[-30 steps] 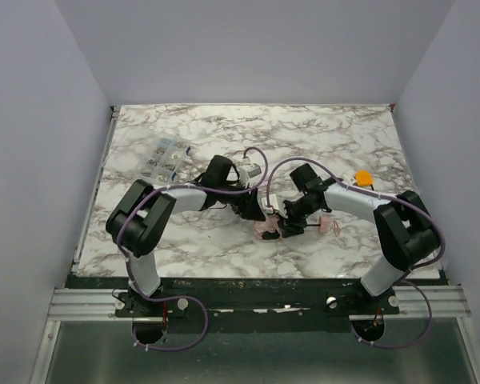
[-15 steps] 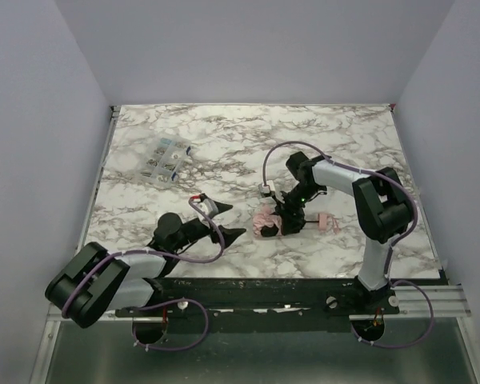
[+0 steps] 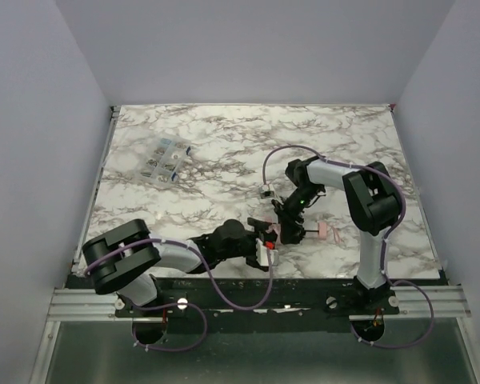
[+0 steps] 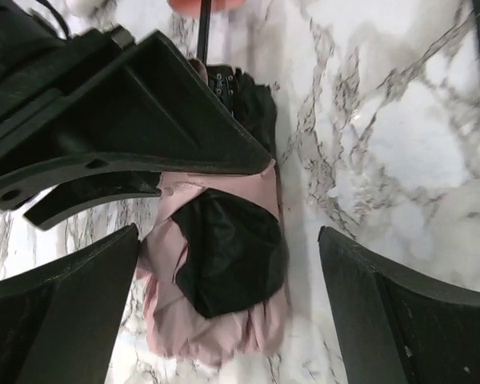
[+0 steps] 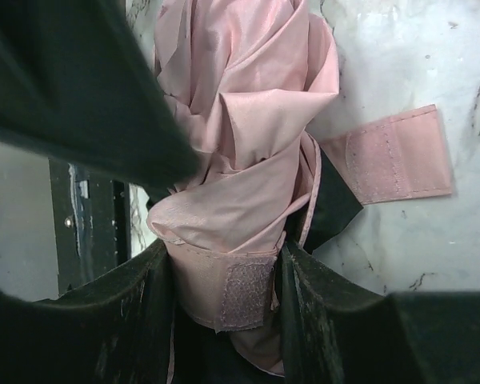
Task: Put away the umbrella
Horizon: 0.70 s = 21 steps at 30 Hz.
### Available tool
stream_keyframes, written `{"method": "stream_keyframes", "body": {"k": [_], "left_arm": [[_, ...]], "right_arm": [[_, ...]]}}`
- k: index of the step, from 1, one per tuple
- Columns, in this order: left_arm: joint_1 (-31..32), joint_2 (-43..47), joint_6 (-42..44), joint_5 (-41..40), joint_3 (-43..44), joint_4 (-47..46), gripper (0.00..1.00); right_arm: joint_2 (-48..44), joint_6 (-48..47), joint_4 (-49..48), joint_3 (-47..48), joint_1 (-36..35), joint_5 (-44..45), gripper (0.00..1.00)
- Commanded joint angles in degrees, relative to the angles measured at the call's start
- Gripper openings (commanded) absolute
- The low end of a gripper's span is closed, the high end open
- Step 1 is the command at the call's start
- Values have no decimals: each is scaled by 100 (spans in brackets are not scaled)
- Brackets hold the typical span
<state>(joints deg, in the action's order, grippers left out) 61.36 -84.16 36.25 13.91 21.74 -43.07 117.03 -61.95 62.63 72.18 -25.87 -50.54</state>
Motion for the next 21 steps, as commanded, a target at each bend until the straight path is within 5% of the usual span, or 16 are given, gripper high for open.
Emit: {"method": "stream_keyframes", "body": {"k": [1,4,7,11,13,21], "left_arm": [[145,-857,740,-1014,751,869,91],[182,-1263,628,-1162,1141,1378,78],[181,-1471,222,-853,1642,2600,22],[173,-1634,-361,-262,1662,2974,0],[104,-1776,-572,126,1768,3279,0],[-985,-2678,-1670,2107,2656,4466,0]], "right_arm": [[584,7,-236,-552,-120,1366,13],[522,80,-359,-599,-112,1396,16],[320,103,-412,-558,52,1176,33],[-402,-31,-362,-296,620,554,56],[-903,-112,-404,-161,935,302,71],[-2872,-422,-1485,-544,2026,-183,99]]}}
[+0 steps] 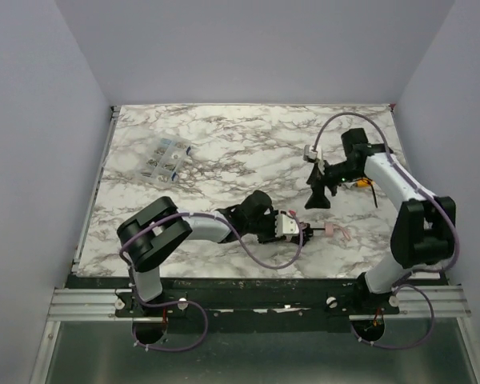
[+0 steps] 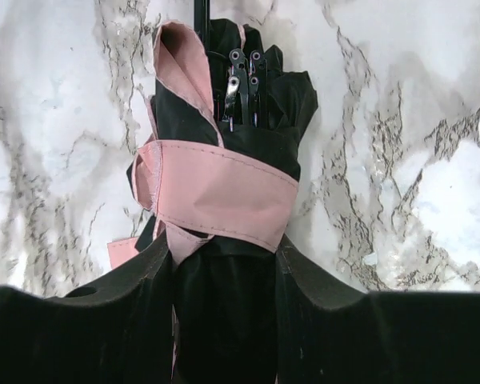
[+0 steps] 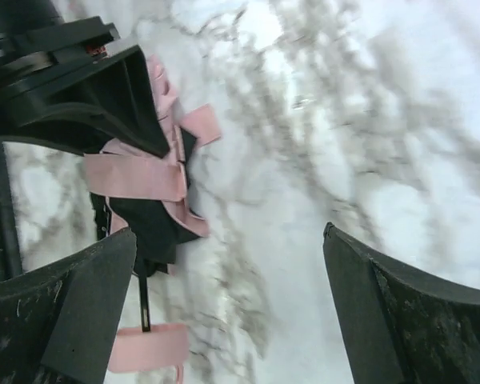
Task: Put away the umbrella
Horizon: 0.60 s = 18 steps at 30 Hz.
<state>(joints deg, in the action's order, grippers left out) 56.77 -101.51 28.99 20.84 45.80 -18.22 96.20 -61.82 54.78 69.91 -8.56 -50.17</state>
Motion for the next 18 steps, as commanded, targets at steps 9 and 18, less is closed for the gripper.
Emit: {"method": "stream_keyframes", "body": {"k": [9,18], "left_arm": [[-1263,-2116,-1989,2297,1589,3464,0],[-1418,-2978,-2266,2756,2349,4337,0]], "right_arm": [[-2610,-2840,-1216,-2694,276,-712,95],[-2961,-1622,-3864,-3989,-1040,929,98]]}}
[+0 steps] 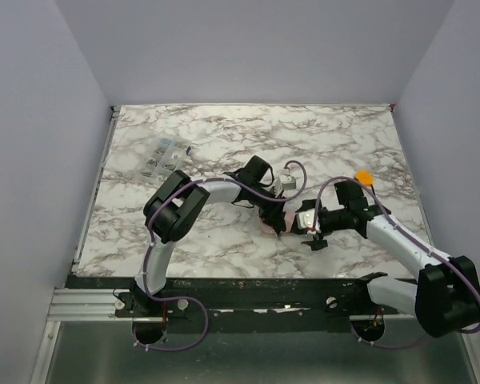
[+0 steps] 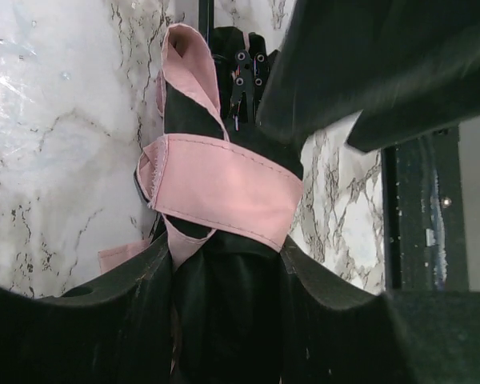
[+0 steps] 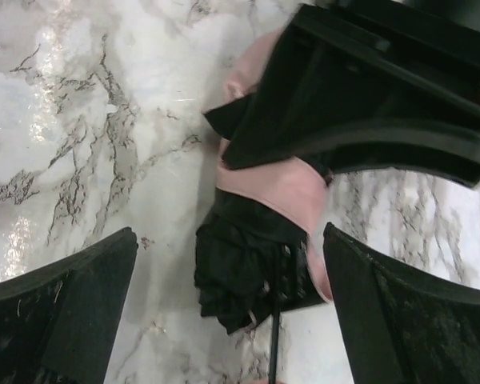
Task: Put away the umbrella
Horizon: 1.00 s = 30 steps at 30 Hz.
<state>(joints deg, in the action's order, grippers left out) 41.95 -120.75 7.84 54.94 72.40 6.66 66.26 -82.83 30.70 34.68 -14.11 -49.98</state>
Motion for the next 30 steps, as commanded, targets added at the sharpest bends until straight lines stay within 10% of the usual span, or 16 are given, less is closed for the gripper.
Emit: {"method": "stream_keyframes", "body": {"k": [1,7,11,15,21,23,30], "left_arm": [[40,-1093,-134,-583,-270,1901,0],[-85,-1303,-168,-301,116,2247,0],[-146,-1277,-383,-226,311,2249,3],[-344,-674,-1171,-63,-55,1295,30],[-649,727,-2207,-46,-900,-803,70],[-745,1236,-2305,-330,-1311,-1412,98],[-856,3466,-1393,-2252,-3709,-3590,98]], "right_arm": [[87,555,-1630,-524,-597,1028,98],[665,584,-2101,-800,-1146,2069,88],[1208,636,-1664,-617,-1342,2359,47],[1545,793,-1289,-451,-1410,2656,21],[1975,1148,-229,164,-1410,2386,15],[2222,1226,158,434,-1410,2228,13],[2907,1496,1050,1153,-1391,1818,9]]}}
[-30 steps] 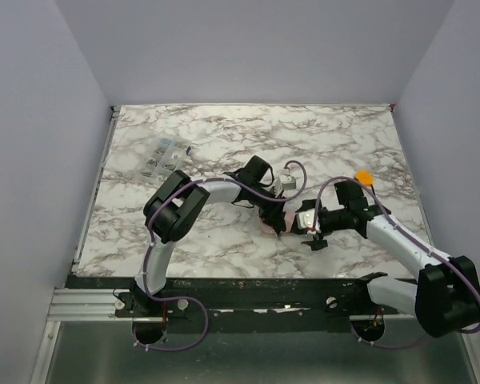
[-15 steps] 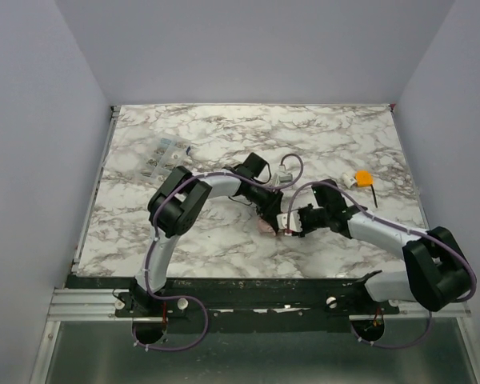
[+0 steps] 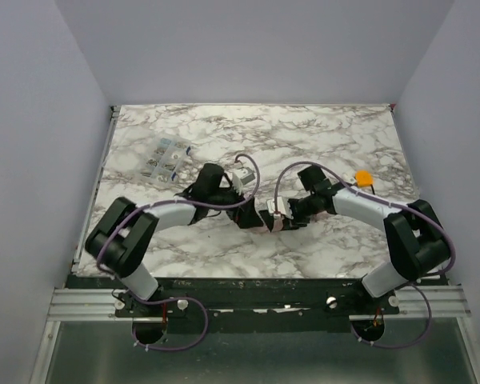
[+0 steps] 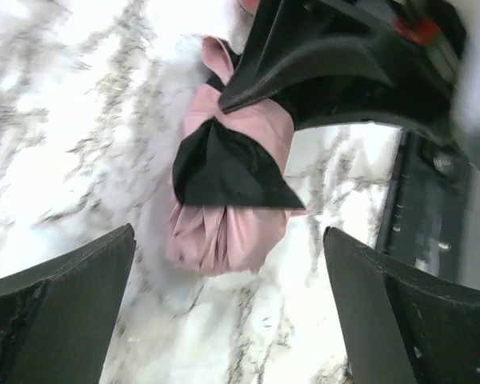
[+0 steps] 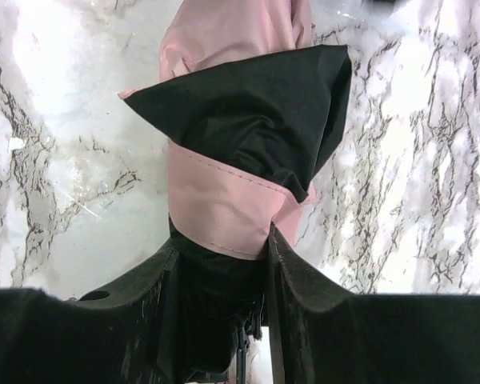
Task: Put away the umbrella
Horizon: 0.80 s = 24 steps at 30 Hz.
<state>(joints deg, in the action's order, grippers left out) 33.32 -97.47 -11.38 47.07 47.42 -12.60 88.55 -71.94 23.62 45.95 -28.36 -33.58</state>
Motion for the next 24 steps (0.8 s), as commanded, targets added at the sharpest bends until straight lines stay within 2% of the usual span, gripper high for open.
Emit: {"method": "stream_keyframes", "body": {"k": [1,4,6,9,11,14,18,22,24], "left_arm": [[-4,1456,565,-1656,-1652,-2191,99],[-23,2223,415,-2322,-3156,-4388,98],[-72,2190,299,-2231,-3673,-5450,99],[147,1968,1038,-1523,-3845,-5874,98],[799,1934,2384,-1822,-3975,-5739,97],[1708,1967,3834,-2670,-3650,-4518,96],[2387,1635,4837,-3494,-3176,-3862,96],[2687,934,5374,-4114,-2457,-3128,94],[2726,557,5494,-4352,-2057,-2695,89]], "right_arm": [[818,422,1914,169,32,92,7],[1278,473,2424,593,50,-68,6],[1647,496,2736,868,66,-130,5],[2210,539,3140,1233,122,-138,5],[2543,558,3395,1463,180,-139,5],[2817,632,3509,1676,250,-132,5],[2921,690,3538,1789,287,-135,5],[2959,690,3550,1820,304,-170,5],[2974,670,3554,1829,322,-174,5]]}}
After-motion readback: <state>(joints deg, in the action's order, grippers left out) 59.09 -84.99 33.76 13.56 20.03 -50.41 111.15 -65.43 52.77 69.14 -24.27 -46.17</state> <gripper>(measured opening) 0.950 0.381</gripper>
